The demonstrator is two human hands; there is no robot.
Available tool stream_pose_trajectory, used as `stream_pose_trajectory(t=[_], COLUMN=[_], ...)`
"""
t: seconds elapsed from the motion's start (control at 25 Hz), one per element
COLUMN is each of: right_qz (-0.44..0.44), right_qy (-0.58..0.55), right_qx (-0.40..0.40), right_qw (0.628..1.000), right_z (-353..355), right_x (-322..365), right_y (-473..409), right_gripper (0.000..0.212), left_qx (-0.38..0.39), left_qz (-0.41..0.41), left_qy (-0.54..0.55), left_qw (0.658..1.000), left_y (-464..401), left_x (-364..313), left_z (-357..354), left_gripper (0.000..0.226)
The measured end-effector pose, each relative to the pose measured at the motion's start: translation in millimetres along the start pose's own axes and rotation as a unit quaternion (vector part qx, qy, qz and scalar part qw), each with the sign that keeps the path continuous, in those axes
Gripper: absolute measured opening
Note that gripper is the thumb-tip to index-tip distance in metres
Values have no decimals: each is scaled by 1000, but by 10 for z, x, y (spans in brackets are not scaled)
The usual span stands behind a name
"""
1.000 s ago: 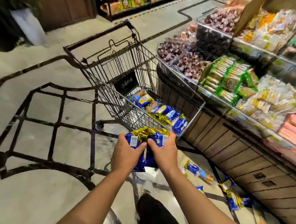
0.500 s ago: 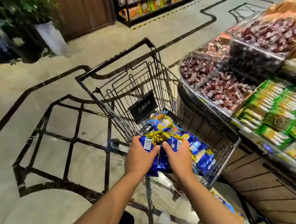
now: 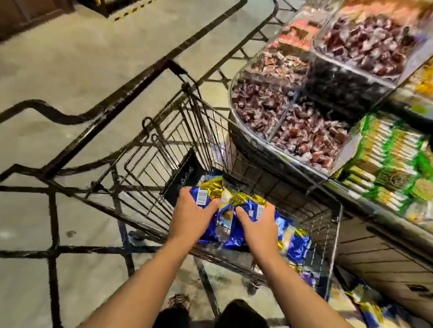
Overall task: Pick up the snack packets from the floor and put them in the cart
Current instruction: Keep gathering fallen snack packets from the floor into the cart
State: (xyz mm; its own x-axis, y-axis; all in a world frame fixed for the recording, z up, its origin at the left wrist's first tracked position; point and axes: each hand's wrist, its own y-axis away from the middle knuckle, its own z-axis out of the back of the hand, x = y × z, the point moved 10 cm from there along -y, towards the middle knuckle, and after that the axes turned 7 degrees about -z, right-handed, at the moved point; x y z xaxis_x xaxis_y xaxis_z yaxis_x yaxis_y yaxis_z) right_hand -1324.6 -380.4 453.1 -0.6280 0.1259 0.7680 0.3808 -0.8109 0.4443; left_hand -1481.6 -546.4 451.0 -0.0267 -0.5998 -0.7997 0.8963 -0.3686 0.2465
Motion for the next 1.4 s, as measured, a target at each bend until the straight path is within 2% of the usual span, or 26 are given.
stream_pose_trajectory(t=[0.32, 0.44, 0.6, 0.76, 0.96, 1.12, 1.24, 1.4], right_qz=[-59, -80, -109, -141, -196, -228, -238, -254], right_qy=[-13, 11, 34, 36, 24, 89, 131, 103], right_qx=[-32, -24, -16, -19, -47, -64, -76, -85], right_qw=[998, 996, 993, 989, 979, 967, 960, 958], right_z=[-242, -368, -588, -795, -1123, -1306, -1412, -1528], right_x=[11, -143, -423, -775, -1436, -1900, -2084, -2193], right_y=[-605, -975, -1420, -1873, -2379, -2724, -2849, -2879], right_gripper=[61, 61, 71, 59, 76, 77, 79, 85], left_qx=[51, 49, 76, 102, 90, 100, 99, 113], left_qz=[7, 21, 43, 63, 66, 34, 0, -5], left_qy=[-24, -47, -48, -74, -102, -135, -158, -203], left_qw=[998, 997, 995, 990, 989, 985, 982, 973], left_y=[-843, -1107, -1404, -1713, -2130, -2492, -2621, -2658], left_x=[-19, 13, 222, 529, 1118, 1449, 1540, 1680], left_z=[-124, -357, -855, -1342, -1852, -2221, -2380, -2515], left_gripper=[50, 50, 49, 57, 64, 64, 81, 94])
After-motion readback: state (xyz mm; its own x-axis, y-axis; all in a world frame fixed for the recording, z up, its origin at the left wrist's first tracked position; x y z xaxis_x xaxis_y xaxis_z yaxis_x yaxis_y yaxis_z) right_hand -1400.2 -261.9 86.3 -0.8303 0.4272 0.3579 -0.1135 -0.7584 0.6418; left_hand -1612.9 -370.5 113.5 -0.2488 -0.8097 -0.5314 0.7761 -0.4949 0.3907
